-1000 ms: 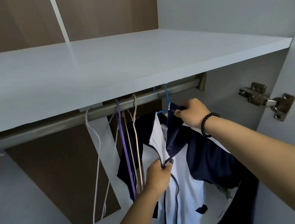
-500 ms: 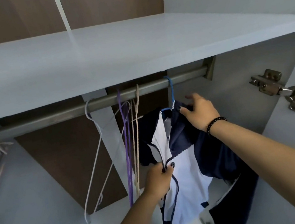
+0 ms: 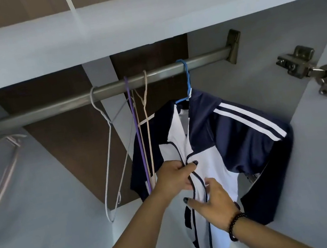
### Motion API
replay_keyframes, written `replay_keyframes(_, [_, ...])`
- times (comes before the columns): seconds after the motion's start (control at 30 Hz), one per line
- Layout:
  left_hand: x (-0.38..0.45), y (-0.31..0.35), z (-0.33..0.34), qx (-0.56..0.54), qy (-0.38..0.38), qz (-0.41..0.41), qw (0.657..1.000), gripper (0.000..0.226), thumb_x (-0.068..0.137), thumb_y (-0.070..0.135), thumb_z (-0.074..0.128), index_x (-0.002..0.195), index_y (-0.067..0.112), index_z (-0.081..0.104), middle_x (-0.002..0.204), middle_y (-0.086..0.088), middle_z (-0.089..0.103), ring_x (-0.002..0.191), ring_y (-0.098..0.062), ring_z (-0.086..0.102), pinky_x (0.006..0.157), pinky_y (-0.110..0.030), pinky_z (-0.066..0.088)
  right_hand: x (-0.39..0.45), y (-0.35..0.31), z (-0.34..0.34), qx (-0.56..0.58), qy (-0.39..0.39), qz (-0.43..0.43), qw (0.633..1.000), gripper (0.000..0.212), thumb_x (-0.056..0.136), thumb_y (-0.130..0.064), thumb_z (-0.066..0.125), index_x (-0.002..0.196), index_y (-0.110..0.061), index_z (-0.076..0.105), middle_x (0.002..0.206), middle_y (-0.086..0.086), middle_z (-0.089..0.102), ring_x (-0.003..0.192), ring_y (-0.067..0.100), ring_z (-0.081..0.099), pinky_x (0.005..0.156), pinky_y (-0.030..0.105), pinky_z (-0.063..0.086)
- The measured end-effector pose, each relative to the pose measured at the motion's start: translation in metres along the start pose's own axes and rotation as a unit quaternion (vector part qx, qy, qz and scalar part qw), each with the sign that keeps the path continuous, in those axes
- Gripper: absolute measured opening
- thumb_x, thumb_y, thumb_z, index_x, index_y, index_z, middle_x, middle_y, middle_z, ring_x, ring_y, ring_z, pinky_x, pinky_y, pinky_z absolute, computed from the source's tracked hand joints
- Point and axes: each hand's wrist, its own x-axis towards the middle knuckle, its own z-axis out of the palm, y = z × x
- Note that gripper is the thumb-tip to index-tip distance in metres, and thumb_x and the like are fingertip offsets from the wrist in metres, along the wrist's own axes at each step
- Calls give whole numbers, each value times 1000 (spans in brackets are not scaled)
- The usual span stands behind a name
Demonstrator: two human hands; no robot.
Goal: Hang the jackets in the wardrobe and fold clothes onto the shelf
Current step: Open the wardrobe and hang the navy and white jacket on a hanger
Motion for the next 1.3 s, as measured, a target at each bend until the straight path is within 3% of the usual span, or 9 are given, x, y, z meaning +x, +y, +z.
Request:
replay_keyframes(0.17, [-7, 3, 7, -11, -7, 8, 1000, 39, 86, 24, 72, 93, -14, 66, 93, -23, 73, 85, -32, 73, 75, -42, 61, 2, 6, -3, -53, -19, 1, 998, 23, 87, -40, 54, 82, -18, 50, 66, -4, 55, 54, 9, 48, 52, 25, 44])
replay_keyframes(0.27, [-11, -7, 8, -37, 6, 5, 999, 36, 87, 22, 72, 91, -14, 67, 90, -19, 74, 83, -26, 73, 70, -32, 61, -6, 16, -10, -94, -50, -12, 994, 27, 92, -24, 47, 67, -14, 42, 61, -1, 49, 52, 10, 44, 58, 30, 46])
replay_keyframes(0.43, [-38, -50, 8, -63, -68, 11, 996, 4, 84, 6, 73, 88, 7, 74, 89, -6, 75, 83, -13, 70, 75, -25, 55, -10, 9, -29, -65, -144, -9, 987, 33, 96, -26, 44, 100, 2, 59, 61, -1, 43, 62, 15, 48, 74, 49, 56])
replay_keyframes(0.53, [-61, -86, 14, -85, -31, 13, 996, 27, 78, -3, 75, 100, 15, 74, 101, -1, 75, 101, -17, 69, 84, -28, 55, -15, -4, -40, -4, -173, 15, 985, 24, 96, -24, 48, 94, -5, 63, 66, 0, 50, 63, 15, 57, 66, 40, 60])
replay_keyframes(0.63, [-84, -119, 30, -53, -16, -33, 998, 47, 65, 17, 87, 106, 24, 67, 104, 10, 73, 106, -10, 65, 87, -25, 52, -19, -13, -43, 45, -185, 22, 982, 25, 96, -21, 51, 73, -14, 57, 52, -10, 54, 55, 10, 60, 65, 43, 60])
replay_keyframes(0.8, [-110, -152, 72, 38, 12, -27, 999, 62, 68, 44, 83, 119, 41, 47, 116, 21, 58, 101, 11, 56, 77, -5, 43, -25, -30, -36, 74, -199, 24, 977, 21, 94, -20, 52, 76, -13, 59, 49, -5, 55, 47, 10, 61, 56, 37, 60])
replay_keyframes(1.0, [-134, -172, 90, 260, 123, -47, 956, 31, 103, 31, 40, 114, 5, 52, 95, -15, 68, 86, -31, 65, 79, -39, 51, -35, -36, -41, 46, -211, 9, 976, 18, 93, -21, 53, 80, -8, 52, 74, 9, 47, 52, 11, 62, 54, 32, 58])
replay_keyframes(1.13, [-152, -161, 78, 225, 118, -19, 967, 32, 101, 24, 44, 74, 7, 49, 68, -13, 59, 61, -26, 55, 65, -37, 45, -46, -33, -50, 54, -247, 16, 967, 20, 98, -22, 50, 81, -11, 51, 80, 10, 60, 70, 22, 67, 66, 35, 57])
replay_keyframes(1.3, [-160, -136, 64, 119, 124, -24, 985, 28, 99, 22, 49, 84, 1, 59, 76, -14, 65, 61, -12, 51, 58, -22, 39, -86, 11, -61, 31, -245, 34, 969, 14, 92, -13, 54, 101, -17, 64, 91, 3, 70, 78, 15, 64, 66, 25, 51])
